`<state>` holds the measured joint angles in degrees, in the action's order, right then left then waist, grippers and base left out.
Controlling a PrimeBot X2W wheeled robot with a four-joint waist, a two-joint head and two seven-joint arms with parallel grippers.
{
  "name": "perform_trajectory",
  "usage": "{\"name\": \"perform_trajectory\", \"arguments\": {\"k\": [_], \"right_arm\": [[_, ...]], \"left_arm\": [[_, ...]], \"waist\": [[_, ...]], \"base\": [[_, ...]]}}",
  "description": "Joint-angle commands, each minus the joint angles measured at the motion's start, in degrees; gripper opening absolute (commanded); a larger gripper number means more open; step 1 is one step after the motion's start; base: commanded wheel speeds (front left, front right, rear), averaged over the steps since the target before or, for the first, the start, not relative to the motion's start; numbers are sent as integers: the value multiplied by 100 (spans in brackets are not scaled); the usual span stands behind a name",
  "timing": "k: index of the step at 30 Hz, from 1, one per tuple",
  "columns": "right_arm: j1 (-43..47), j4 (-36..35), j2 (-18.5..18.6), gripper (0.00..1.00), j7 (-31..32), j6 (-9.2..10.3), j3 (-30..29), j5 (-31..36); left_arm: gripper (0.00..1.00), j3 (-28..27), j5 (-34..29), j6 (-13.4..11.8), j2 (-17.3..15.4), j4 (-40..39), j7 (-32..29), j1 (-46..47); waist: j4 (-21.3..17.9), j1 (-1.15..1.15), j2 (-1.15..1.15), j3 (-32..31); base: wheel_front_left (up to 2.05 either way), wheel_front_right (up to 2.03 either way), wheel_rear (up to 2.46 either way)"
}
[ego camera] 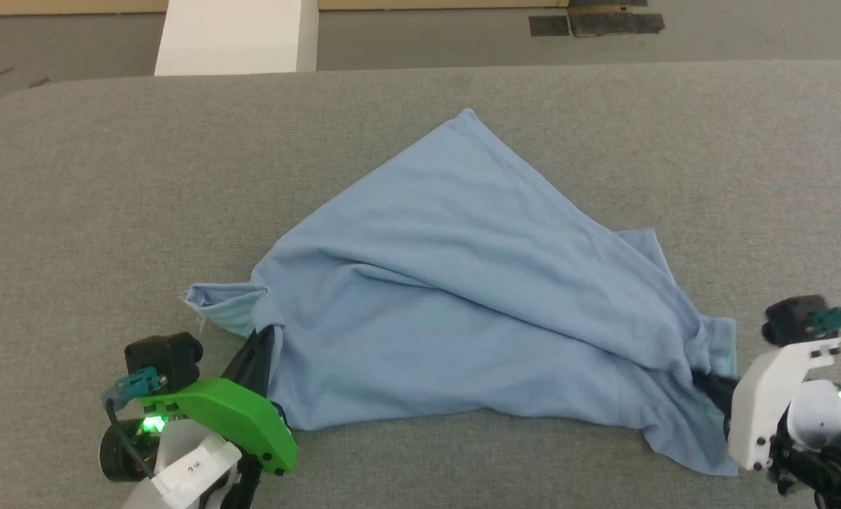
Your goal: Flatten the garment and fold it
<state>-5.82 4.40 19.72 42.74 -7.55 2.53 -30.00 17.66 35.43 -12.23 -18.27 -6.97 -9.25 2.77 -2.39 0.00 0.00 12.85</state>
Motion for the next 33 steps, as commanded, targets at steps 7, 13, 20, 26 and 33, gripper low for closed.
{"name": "perform_trajectory", "arguments": {"k": [7,13,20,26,33], "right_arm": [[-423,-570,-204,100,-1419,6,-626,83],[-896,-531,-378,100,-2145,6,-617,274],[-1970,19,-405,100,-2199,6,-97,578],[-3467,796,-268,100,-1718,6,628,912],[-4773,1679,109,100,-422,6,1469,1326]], "left_arm": [[0,-24,102,-37,-46,-19,6,-142],[0,-20,99,-69,-50,-88,23,-164],[0,58,9,-64,-47,-285,27,16],[0,228,-48,28,97,-384,89,340],[0,490,-81,177,386,-321,277,622]], "waist": [[-46,0,0,-208],[25,0,0,-169],[410,0,0,289],[1097,0,0,970],[1813,0,0,1637]], "base": [[0,0,0],[0,0,0],[0,0,0],[0,0,0],[0,0,0]]}}
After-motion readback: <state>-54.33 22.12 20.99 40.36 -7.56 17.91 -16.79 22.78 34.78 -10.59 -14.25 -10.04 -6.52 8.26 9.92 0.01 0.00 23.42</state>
